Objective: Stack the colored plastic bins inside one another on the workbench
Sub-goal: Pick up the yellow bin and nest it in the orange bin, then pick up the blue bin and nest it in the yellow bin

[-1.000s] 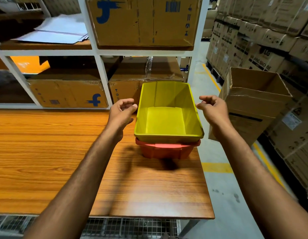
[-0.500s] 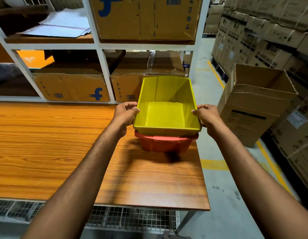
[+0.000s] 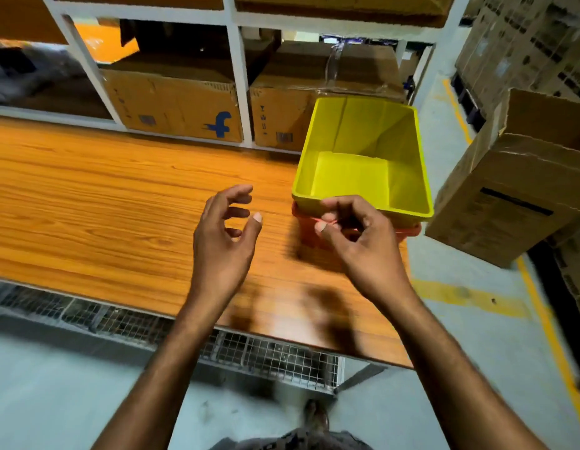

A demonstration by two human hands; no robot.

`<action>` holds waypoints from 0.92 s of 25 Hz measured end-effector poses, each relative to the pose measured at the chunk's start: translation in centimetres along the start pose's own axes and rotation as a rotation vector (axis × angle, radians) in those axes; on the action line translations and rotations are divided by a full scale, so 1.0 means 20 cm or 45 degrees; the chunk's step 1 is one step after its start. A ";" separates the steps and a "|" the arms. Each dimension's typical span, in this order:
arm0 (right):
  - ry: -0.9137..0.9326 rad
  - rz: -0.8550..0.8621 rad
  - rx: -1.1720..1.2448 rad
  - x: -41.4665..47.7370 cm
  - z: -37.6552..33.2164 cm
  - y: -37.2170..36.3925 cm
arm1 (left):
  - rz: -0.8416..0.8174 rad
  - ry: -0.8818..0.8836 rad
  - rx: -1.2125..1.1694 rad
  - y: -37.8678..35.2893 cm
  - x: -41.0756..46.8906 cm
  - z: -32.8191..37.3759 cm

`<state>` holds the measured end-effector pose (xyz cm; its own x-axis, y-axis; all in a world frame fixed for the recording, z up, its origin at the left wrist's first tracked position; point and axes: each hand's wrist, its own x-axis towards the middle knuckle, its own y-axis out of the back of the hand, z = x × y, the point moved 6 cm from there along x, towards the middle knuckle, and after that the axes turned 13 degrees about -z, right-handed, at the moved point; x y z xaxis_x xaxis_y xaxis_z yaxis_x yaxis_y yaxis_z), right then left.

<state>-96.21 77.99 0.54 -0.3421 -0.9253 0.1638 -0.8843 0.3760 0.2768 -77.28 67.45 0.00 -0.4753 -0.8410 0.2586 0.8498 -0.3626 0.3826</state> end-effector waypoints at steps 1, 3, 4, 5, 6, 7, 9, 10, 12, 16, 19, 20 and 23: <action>-0.009 -0.088 0.012 -0.05 0.01 -0.11 | 0.031 0.016 0.012 0.05 -0.11 -0.05; -0.040 -0.233 -0.007 -0.15 0.00 -0.34 | 0.091 0.089 0.059 0.19 -0.33 -0.15; -0.059 -0.291 -0.015 -0.19 0.00 -0.44 | 0.106 0.130 0.094 0.27 -0.43 -0.20; -0.072 -0.343 -0.031 -0.22 -0.02 -0.55 | 0.113 0.171 0.129 0.35 -0.52 -0.25; -0.065 -0.385 -0.071 -0.25 -0.03 -0.66 | 0.109 0.213 0.158 0.44 -0.61 -0.29; -0.044 -0.429 -0.139 -0.28 -0.06 -0.78 | 0.091 0.251 0.199 0.54 -0.70 -0.34; 0.041 -0.520 -0.329 -0.34 -0.12 -1.01 | 0.069 0.286 0.383 0.74 -0.86 -0.39; 0.092 -0.568 -0.420 -0.37 -0.15 -1.13 | 0.070 0.287 0.518 0.85 -0.93 -0.41; 0.173 -0.652 -0.513 -0.41 -0.20 -1.38 | 0.080 0.306 0.736 1.05 -1.05 -0.47; 0.305 -0.769 -0.571 -0.47 -0.33 -1.85 | 0.182 0.422 1.000 1.45 -1.23 -0.56; 0.385 -0.878 -0.561 -0.48 -0.42 -2.16 | 0.317 0.491 1.036 1.73 -1.36 -0.62; 0.398 -0.912 -0.553 -0.47 -0.45 -2.25 | 0.366 0.524 1.010 1.81 -1.39 -0.65; 0.408 -0.995 -0.509 -0.40 -0.49 -2.47 | 0.473 0.623 0.916 2.00 -1.41 -0.74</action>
<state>-46.61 67.38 -5.10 0.4600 -0.8874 0.0308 -0.6315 -0.3025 0.7139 -26.58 70.81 -5.10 0.0852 -0.9871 0.1354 0.5054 0.1599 0.8480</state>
